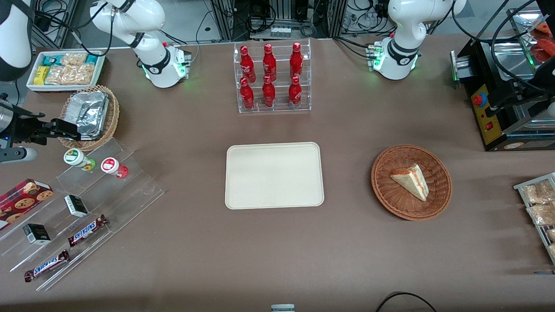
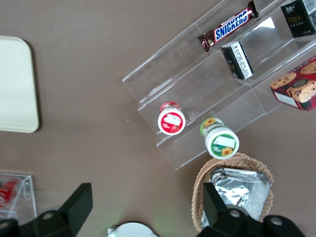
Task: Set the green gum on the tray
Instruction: 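Move the right gripper down over the green-lidded gum tub on the display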
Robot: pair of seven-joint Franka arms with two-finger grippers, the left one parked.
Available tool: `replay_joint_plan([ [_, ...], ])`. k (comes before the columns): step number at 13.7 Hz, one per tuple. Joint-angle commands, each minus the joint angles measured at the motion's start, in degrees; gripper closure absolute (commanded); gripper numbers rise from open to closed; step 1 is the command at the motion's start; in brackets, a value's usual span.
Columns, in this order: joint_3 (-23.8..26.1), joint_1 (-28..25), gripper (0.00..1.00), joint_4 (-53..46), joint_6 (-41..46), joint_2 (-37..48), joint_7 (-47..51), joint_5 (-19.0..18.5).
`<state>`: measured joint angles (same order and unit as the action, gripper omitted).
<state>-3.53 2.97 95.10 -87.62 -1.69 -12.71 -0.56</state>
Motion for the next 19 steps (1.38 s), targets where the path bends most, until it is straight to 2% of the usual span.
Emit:
replay_joint_plan([
  [1, 0.02, 2.39, 0.01, 7.79, -6.83, 3.43, -5.82, 0.12],
  [6, -0.07, 6.78, 0.01, 23.35, -24.49, 8.19, -22.68, -0.14],
  [10, -0.15, 10.21, 0.01, 29.43, -33.83, 8.19, -34.65, -0.15],
  [19, -0.68, 11.80, 0.01, 34.80, -41.31, 6.70, -38.88, 0.12],
])
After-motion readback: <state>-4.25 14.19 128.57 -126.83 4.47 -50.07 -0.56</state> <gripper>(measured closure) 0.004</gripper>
